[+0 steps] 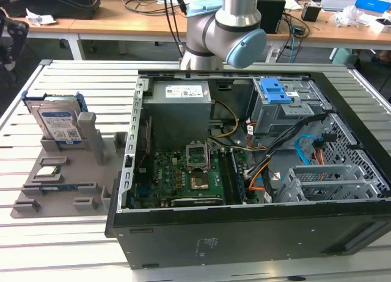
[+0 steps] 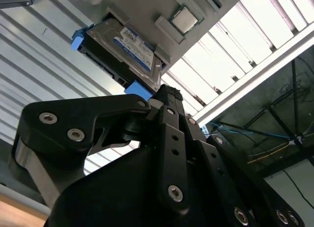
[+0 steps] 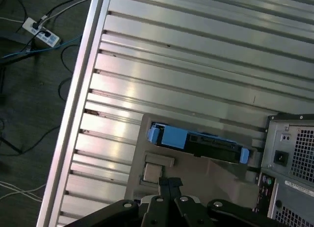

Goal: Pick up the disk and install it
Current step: 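Pick up the disk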

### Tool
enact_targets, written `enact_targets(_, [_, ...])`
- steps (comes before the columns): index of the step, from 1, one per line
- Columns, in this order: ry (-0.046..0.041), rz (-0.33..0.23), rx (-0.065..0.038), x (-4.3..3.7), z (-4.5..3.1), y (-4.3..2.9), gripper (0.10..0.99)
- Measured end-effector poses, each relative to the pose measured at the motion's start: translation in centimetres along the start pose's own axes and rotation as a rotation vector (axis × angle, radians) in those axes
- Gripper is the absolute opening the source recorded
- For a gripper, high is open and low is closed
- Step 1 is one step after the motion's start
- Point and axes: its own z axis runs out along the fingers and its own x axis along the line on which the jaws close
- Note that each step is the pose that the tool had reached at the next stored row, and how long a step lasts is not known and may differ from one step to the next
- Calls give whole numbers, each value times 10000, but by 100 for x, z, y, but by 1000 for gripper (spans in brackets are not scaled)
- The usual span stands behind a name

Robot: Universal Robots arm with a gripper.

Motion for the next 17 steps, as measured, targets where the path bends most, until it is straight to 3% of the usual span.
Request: enact_targets(17, [109, -2422, -57, 0, 0, 0, 106])
